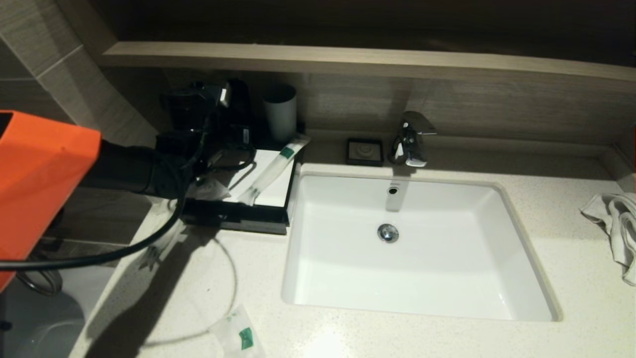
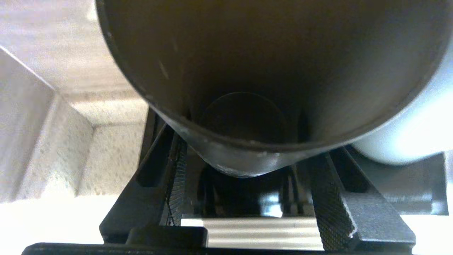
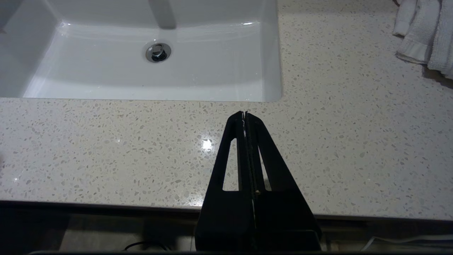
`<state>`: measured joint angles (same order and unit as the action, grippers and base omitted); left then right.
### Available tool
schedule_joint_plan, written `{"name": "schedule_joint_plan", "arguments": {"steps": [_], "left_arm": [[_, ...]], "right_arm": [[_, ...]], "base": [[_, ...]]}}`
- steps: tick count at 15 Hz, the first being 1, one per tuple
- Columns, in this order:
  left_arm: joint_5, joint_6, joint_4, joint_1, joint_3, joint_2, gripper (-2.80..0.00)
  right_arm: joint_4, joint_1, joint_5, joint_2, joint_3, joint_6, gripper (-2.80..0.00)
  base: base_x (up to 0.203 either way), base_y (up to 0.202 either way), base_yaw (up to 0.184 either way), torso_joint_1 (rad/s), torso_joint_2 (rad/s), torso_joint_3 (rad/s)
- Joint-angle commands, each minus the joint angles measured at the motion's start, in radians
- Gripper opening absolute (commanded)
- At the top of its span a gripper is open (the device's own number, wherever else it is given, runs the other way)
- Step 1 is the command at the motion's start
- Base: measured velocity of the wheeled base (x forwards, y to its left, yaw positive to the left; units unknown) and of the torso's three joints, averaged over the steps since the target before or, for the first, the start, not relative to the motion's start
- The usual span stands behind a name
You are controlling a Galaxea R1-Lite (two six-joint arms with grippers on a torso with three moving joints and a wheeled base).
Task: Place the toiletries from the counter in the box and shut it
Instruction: Place the cup on the storage box
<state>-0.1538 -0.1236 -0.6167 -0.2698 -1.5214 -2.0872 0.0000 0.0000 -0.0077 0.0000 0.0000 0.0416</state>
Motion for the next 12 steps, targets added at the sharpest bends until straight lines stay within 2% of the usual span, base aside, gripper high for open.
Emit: {"name": "schedule_joint_plan", "arguments": {"steps": [1,9,10,12], "left_arm": [[-0.001,-0.001,0.002,0.000,-0.009,-0.002,-2.80],[-0.003,-0.001,0.003,0.000,-0.008,-0.011,-2.80],[-0.003,-0.001,0.005,0.000,-0.005,-0.008,0.00],[-0.003,-0.001,0.005,0.000,-0.002,-0.005,0.00]], "right_arm": [[0.000,0.000,0.000,0.000,0.001,0.000,-2.80],[0.000,0.000,0.000,0.000,0.002,0.000,-2.80],[0.000,0.000,0.000,0.000,0.001,0.000,-2.80],[0.000,0.000,0.000,0.000,0.001,0.000,-2.80]], "base": [[0.000,0.000,0.000,0.000,0.00,0.000],[0.000,0.000,0.000,0.000,0.00,0.000],[0.000,0.000,0.000,0.000,0.00,0.000],[0.000,0.000,0.000,0.000,0.00,0.000]]}}
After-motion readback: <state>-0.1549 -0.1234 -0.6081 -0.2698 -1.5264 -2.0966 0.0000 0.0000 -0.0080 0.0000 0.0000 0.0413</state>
